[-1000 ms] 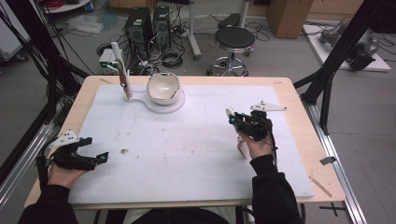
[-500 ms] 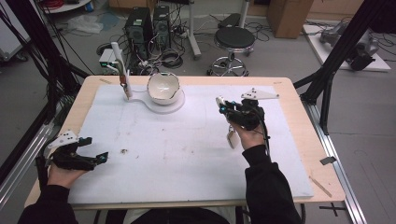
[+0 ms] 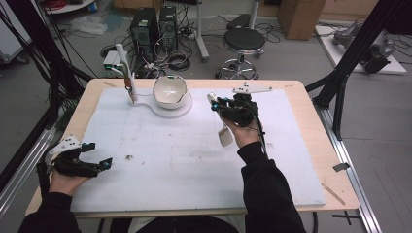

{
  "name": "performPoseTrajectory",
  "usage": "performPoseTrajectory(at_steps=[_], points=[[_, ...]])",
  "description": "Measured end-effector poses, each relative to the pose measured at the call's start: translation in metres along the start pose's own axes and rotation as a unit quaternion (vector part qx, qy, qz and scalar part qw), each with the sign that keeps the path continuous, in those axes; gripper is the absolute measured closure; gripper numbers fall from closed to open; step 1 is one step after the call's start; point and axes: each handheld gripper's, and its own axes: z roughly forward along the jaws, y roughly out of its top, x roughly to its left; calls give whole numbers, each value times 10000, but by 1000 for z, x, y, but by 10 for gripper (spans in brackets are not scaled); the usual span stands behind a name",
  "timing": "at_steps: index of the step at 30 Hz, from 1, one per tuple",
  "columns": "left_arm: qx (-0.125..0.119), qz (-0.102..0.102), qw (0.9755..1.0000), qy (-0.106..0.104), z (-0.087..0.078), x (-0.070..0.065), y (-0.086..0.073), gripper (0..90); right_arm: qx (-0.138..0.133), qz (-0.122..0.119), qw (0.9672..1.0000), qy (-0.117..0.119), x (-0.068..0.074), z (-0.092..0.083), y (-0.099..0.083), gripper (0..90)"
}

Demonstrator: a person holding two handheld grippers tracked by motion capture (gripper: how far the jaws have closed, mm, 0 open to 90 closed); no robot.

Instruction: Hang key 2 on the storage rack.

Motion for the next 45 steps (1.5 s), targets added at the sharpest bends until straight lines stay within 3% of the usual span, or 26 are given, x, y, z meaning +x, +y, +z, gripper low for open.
performPoseTrajectory(at_steps=[16, 26, 35, 39, 45], points=[[-60, 3, 10000, -25, -1, 1, 2, 17, -90, 133, 9979, 620, 23, 39, 22, 745], [-38, 33, 10000, -61, 0, -1, 3, 17, 19, -30, 9959, 900, 46, 69, 31, 745], [-294, 25, 9993, -250, -6, -2, 30, 17, -27, -151, 9939, 1094, 63, 82, 45, 745], [-273, -60, 9989, -374, -3, -2, 39, 17, -32, -233, 9931, 1149, 69, 85, 50, 745], [-229, 0, 9980, -587, 5, -5, 59, 17, 36, -265, 9922, 1221, 77, 95, 50, 745]])
